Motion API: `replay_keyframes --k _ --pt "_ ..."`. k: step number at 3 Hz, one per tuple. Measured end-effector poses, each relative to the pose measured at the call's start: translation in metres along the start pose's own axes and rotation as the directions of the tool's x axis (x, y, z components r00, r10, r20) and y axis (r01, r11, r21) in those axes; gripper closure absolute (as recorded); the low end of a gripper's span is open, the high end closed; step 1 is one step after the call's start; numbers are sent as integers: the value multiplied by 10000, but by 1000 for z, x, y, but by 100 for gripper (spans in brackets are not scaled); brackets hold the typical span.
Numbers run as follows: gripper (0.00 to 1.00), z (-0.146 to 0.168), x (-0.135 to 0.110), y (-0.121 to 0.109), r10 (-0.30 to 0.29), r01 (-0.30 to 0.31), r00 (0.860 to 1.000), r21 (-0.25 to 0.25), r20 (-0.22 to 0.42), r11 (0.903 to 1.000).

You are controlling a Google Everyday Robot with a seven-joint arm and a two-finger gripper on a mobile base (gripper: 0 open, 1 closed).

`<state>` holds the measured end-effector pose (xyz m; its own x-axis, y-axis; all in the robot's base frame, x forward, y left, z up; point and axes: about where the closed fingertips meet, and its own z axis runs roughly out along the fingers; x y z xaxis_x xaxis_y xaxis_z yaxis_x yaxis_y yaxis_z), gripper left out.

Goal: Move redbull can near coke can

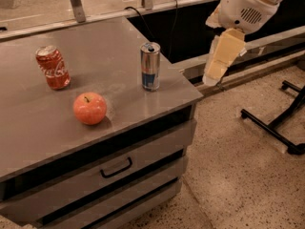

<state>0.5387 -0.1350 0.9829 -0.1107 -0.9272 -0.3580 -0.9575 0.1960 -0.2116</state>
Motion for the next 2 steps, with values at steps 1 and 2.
replay_keyframes --k 1,2 --pt "0 29 -34 -23 450 -386 9908 -519 1278 9979" --pt "0 51 -66 -35 118 -11 9849 -618 1728 9981"
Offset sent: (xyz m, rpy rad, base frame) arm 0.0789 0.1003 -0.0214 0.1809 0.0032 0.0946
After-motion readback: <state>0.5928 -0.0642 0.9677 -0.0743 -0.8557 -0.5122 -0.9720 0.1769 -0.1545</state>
